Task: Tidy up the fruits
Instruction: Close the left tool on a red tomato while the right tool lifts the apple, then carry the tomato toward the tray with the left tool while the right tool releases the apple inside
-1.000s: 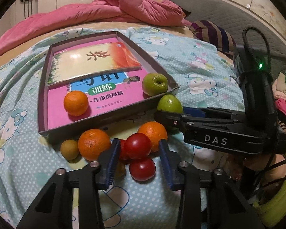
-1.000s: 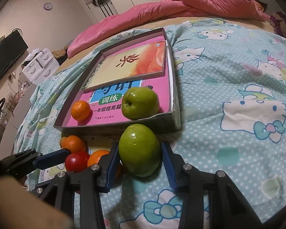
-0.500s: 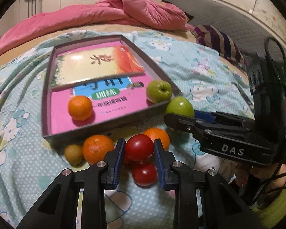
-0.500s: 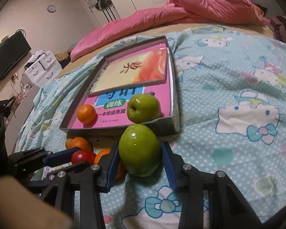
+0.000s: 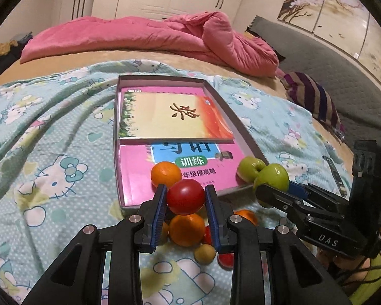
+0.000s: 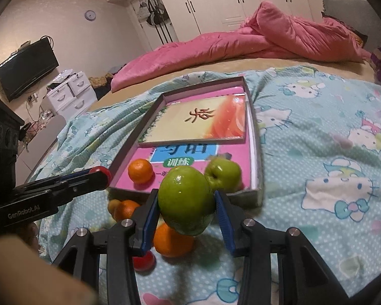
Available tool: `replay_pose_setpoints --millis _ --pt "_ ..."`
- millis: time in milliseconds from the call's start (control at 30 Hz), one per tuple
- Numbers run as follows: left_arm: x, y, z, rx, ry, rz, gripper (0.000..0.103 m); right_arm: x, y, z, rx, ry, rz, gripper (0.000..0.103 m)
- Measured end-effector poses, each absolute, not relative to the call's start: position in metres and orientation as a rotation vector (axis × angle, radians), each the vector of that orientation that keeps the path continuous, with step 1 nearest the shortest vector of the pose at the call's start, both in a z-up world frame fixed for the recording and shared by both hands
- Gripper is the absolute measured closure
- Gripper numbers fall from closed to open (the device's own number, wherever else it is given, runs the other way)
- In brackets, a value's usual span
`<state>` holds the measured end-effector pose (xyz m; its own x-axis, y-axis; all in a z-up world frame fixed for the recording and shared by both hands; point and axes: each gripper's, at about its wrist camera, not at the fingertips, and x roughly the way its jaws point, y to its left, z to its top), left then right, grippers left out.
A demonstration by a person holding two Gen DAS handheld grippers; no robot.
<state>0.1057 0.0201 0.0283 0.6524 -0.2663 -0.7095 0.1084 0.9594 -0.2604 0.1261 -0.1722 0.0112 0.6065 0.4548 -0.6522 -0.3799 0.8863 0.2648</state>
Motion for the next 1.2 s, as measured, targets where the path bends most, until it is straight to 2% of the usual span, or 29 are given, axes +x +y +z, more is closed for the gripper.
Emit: replay_pose_setpoints --millis 600,1200 --pt "0.129 0.036 0.012 -0.207 0.866 -0.073 0.072 0.144 -0.136 0.018 0.018 0.730 0.501 0.060" --pt "0.140 0.031 -0.004 -0.186 0.920 -0.032 0.072 0.169 -0.120 0.000 -0.012 0.779 0.490 0.060"
